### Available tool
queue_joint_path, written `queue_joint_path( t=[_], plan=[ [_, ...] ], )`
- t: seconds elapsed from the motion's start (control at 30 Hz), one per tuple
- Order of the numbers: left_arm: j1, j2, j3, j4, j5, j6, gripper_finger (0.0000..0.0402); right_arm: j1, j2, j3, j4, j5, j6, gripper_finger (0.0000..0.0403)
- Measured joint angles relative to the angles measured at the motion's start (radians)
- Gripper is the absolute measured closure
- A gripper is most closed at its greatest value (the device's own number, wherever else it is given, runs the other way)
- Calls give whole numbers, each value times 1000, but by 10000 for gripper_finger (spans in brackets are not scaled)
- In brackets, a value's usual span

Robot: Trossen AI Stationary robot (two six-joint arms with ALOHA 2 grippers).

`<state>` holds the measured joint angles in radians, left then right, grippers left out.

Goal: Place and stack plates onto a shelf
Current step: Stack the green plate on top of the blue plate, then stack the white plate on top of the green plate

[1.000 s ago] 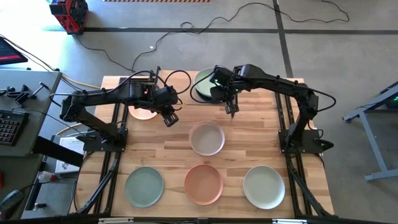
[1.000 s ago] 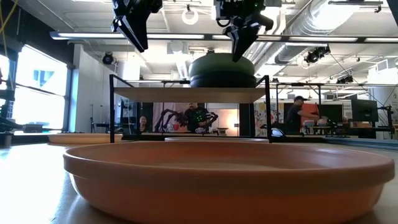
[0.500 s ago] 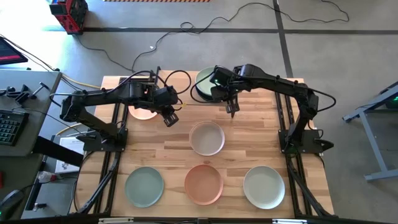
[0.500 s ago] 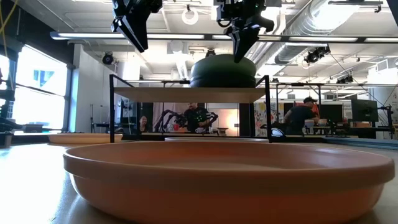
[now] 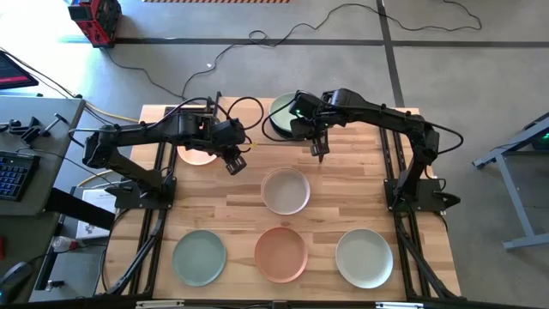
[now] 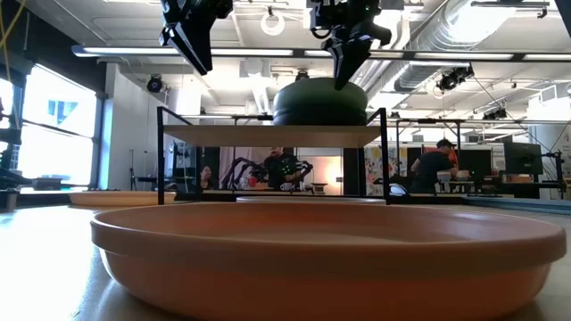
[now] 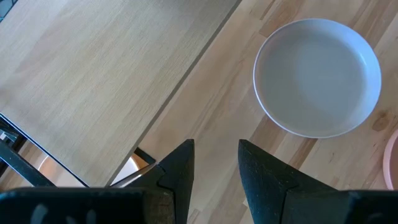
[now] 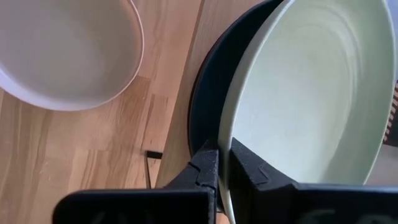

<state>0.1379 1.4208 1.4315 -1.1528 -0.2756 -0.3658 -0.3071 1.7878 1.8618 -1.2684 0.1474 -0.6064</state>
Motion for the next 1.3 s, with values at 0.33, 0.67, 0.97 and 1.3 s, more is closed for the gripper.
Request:
queue_joint_path(
  t=[0.33, 0.67, 0.97, 1.3],
  plan=[
    [0, 0, 0, 0, 0, -26, 289, 0, 0, 0, 1, 0, 4, 328],
    [0, 0, 0, 0, 0, -27, 289, 9, -11, 18, -31, 45, 50, 322],
    [0, 0, 0, -1, 4, -77, 289, 60, -13, 116, -163, -10, 244, 322],
    [-4, 0, 0, -27, 37, -31, 289, 133, -13, 120, -306, -187, 609, 322]
  ],
)
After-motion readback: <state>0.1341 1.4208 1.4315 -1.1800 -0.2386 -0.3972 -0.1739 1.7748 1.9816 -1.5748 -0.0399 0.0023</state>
